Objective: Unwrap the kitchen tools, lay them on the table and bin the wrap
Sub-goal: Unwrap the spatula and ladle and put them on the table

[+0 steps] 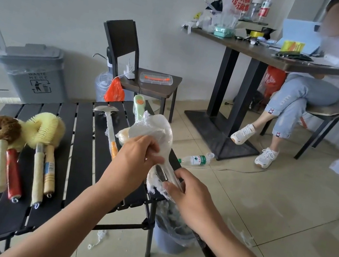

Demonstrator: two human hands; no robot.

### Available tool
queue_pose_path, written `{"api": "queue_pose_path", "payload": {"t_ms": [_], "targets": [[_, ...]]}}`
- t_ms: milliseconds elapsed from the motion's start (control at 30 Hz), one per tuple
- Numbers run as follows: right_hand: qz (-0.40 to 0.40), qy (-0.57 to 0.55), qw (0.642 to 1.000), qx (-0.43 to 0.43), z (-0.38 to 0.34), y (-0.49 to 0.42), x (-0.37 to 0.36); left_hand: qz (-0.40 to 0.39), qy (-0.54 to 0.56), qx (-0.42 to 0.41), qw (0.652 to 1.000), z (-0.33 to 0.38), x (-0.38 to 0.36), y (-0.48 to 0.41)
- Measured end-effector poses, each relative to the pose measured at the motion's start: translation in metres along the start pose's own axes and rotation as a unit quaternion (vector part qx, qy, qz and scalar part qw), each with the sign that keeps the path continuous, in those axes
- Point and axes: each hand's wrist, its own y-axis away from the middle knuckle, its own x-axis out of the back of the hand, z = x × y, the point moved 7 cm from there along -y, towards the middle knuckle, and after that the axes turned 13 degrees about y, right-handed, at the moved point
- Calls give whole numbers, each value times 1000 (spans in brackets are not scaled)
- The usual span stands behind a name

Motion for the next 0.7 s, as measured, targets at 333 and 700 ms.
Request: {"api": "queue_pose_path", "payload": {"t_ms": [333,700], "targets": [[-35,-53,998,24,-22,6,-2,59,-158,-167,972,30,4,13],[-35,-136,990,-21,-17,9,5,48,196,56,978,-3,21,-9]]}}
